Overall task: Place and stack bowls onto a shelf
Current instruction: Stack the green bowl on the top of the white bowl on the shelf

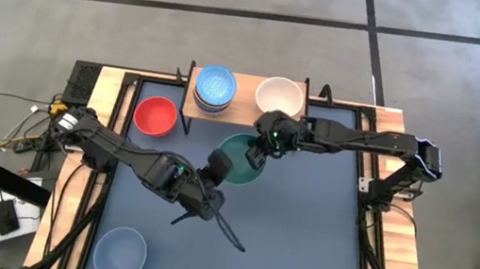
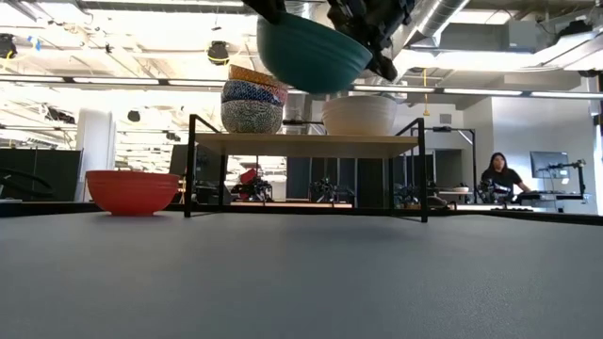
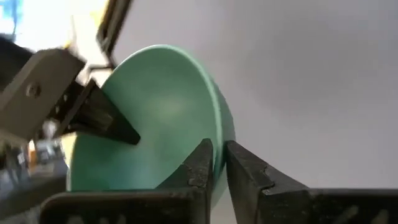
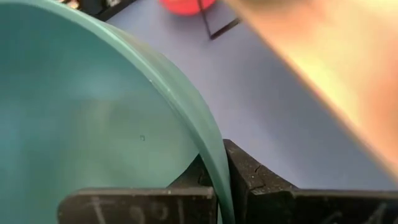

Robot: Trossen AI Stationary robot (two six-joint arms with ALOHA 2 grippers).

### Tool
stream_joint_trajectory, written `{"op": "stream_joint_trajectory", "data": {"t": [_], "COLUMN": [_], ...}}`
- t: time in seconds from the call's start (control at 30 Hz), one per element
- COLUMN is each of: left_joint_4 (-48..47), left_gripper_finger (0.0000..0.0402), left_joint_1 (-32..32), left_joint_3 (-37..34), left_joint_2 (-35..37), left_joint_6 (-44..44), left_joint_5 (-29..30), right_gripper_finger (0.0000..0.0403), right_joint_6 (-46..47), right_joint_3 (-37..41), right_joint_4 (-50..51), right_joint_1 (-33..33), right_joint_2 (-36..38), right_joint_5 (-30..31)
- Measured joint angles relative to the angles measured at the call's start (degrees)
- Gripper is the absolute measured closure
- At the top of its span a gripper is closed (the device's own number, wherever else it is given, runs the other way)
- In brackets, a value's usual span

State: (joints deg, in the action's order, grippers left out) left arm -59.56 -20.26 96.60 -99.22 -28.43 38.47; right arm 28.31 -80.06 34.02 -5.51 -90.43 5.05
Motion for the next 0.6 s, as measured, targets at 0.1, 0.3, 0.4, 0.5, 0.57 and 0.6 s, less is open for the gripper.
{"op": "stream_joint_trajectory", "data": {"t": [0.1,0.3,0.4,0.5,0.57,0.6], "left_joint_4": [0.2,0.0,-1.5,-4.9,-7.5,-9.4], "left_gripper_finger": [0.0347,0.0263,0.0224,0.0194,0.0182,0.0178], "left_joint_1": [0.6,1.1,1.1,1.5,1.7,1.7], "left_joint_3": [0.0,0.0,-0.2,-0.1,0.0,-0.1], "left_joint_2": [1.5,7.1,11.1,15.1,17.6,18.7], "left_joint_6": [6.1,17.0,24.4,34.2,41.5,45.6], "left_joint_5": [0.3,4.4,7.8,10.2,10.4,9.8], "right_gripper_finger": [0.0376,0.0376,0.0376,0.0377,0.0377,0.0377], "right_joint_6": [-1.4,-4.5,-5.5,-6.3,-6.5,-6.5], "right_joint_3": [-3.4,-9.9,-12.8,-15.1,-16.1,-16.4], "right_joint_4": [2.5,6.4,7.4,10.1,11.9,13.0], "right_joint_1": [-1.7,-7.2,-10.9,-15.3,-18.6,-20.5], "right_joint_2": [0.0,0.1,0.3,0.3,0.3,0.3], "right_joint_5": [1.2,2.1,2.4,2.3,1.5,0.7]}}
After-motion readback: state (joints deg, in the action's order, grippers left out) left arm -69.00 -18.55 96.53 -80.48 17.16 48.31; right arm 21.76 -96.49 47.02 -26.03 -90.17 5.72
